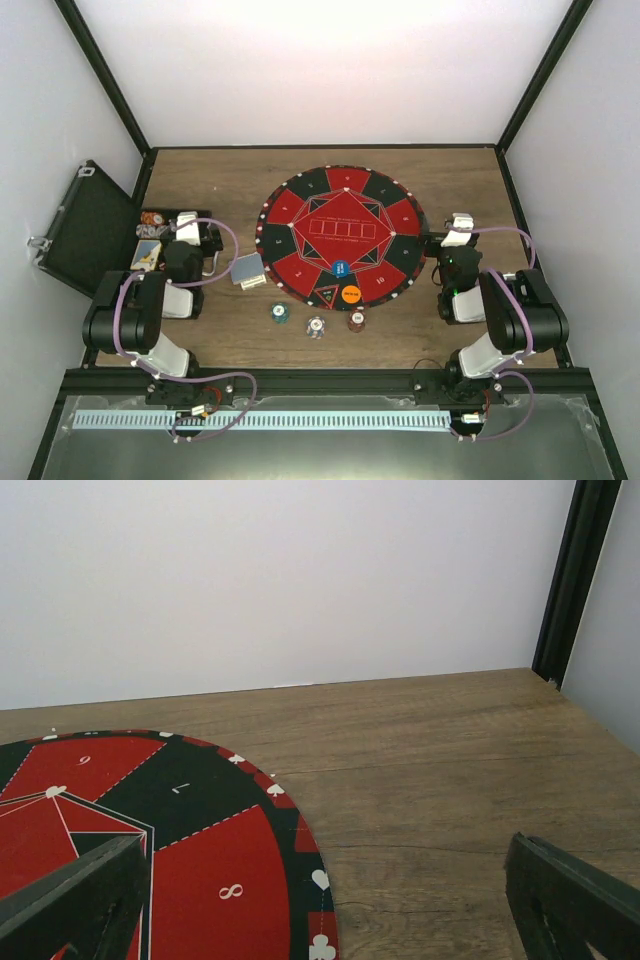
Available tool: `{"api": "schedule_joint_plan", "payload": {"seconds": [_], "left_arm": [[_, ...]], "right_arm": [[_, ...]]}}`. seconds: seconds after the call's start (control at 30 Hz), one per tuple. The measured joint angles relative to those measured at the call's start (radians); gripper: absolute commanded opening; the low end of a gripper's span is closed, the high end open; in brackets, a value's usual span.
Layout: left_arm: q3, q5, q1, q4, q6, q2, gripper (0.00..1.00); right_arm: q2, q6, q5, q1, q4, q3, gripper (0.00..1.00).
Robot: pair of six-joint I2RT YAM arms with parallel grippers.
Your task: Distribute texas hold em gaming equipment
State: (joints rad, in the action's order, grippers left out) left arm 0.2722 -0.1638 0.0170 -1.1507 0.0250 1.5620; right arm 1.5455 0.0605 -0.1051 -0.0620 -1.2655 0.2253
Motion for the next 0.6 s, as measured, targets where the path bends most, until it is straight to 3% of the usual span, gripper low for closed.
{"api": "schedule_joint_plan", "payload": {"seconds": [0.6], "left_arm": [[0.007,0.001,0.0,0.039,0.0,-0.014,1.0]], "right_arm": [[-0.019,0.015,-0.019,0.006,0.024,0.0,1.0]]}}
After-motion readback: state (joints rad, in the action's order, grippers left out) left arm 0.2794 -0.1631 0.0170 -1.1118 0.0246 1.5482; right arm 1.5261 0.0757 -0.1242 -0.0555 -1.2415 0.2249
